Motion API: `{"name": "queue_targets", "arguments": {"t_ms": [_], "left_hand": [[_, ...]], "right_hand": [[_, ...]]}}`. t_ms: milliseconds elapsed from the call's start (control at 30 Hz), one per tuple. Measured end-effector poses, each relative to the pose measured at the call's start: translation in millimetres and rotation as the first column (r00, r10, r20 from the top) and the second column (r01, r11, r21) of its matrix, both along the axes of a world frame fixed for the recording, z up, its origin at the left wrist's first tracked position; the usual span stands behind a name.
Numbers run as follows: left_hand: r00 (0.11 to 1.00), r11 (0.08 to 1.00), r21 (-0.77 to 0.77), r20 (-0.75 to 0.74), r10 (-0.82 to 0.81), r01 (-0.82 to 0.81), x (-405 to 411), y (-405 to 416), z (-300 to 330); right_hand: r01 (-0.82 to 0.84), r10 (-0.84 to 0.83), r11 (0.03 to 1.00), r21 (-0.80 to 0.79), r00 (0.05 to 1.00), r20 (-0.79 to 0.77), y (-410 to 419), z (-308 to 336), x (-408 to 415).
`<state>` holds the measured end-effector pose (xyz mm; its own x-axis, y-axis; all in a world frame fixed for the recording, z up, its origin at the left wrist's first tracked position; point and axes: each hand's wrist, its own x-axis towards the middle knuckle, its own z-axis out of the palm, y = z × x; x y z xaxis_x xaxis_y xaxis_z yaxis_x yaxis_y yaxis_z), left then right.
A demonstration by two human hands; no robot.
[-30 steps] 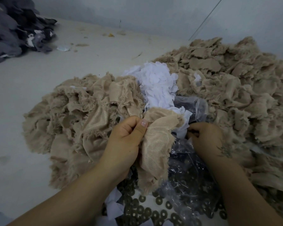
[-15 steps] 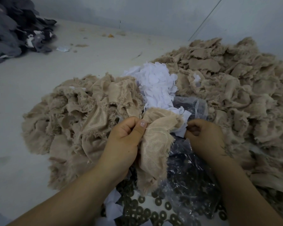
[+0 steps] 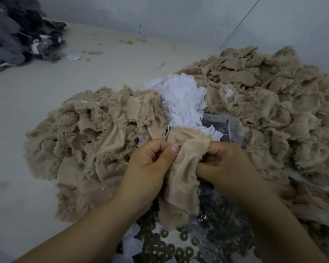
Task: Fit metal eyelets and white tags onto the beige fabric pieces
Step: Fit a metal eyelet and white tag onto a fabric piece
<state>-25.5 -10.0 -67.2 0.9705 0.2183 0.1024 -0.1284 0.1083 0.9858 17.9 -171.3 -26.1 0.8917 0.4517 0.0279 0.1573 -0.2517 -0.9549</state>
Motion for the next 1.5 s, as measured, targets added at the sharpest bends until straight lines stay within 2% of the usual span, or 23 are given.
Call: {"name": "queue_targets", "arguments": {"t_ms": [100, 300, 500, 667, 733, 833, 967, 1033, 1133, 1200, 1367, 1433, 1500], "left_hand": [[1.0, 1.0, 0.006, -0.005, -0.006, 0.006, -1.7, -0.5, 1.9], [1.0, 1.0, -0.012, -0.019, 0.023, -0.023, -1.7, -0.5, 6.9], [1.0, 0.999, 0.01, -0.004, 0.03, -0.03, -1.3, 0.6, 9.2], [1.0, 1.0, 0.0, -0.011, 0.018, -0.018, -0.5, 2.1, 8.8], [0.999, 0.997, 0.072, 0.03, 0.026, -0.028, 0.1, 2.5, 9.1], [0.992, 0.975, 0.21, 0.115, 0.056, -0.079, 1.6, 3.6, 9.4], [0.98, 0.9, 0.417, 0.192, 0.047, -0.125, 3.2, 3.5, 6.8], [0.987, 0.91, 0.408, 0.158, 0.011, -0.075, 2.5, 3.7, 6.7], [0.996, 0.968, 0.25, 0.074, -0.047, 0.027, 0.6, 5.5, 8.7], [0.998, 0.984, 0.175, 0.051, -0.028, 0.019, 0.4, 6.6, 9.7], [0.999, 0.993, 0.112, 0.005, -0.031, 0.031, 0.2, 7.6, 12.3], [0.999, 0.989, 0.145, 0.006, -0.039, 0.038, 0.8, 7.4, 12.2], [0.998, 0.97, 0.242, 0.057, -0.004, -0.01, 1.4, 6.2, 11.1]], "right_hand": [[0.02, -0.021, 0.997, 0.076, 1.0, 0.004, 3.4, -2.7, -2.8], [0.096, -0.103, 0.994, 0.055, 0.985, 0.138, 7.4, -4.8, -4.1], [0.089, -0.098, 0.995, 0.048, 0.964, 0.248, 7.7, -8.1, -2.4], [0.108, -0.088, 0.994, -0.03, 0.917, 0.39, 9.4, -10.3, -2.1], [0.11, -0.098, 0.994, -0.016, 0.93, 0.353, 10.0, -9.0, -2.5], [0.095, -0.116, 0.989, 0.111, 0.973, 0.2, 7.3, -8.6, -3.3], [0.119, -0.133, 0.969, 0.215, 0.99, 0.051, 9.2, -10.6, -6.9], [0.148, -0.138, 0.96, 0.239, 0.989, -0.058, 9.4, -13.3, -4.7], [0.168, -0.088, 0.93, 0.327, 0.966, -0.245, 6.8, -15.7, -1.7], [0.167, -0.095, 0.936, 0.31, 0.967, -0.236, 7.4, -14.0, -3.1], [0.204, -0.172, 0.952, 0.23, 0.973, -0.152, 8.5, -15.9, -5.1], [0.231, -0.22, 0.954, 0.192, 0.972, -0.077, 10.1, -15.7, -5.9], [0.243, -0.245, 0.95, 0.195, 0.969, -0.014, 12.2, -15.6, -7.8]]}}
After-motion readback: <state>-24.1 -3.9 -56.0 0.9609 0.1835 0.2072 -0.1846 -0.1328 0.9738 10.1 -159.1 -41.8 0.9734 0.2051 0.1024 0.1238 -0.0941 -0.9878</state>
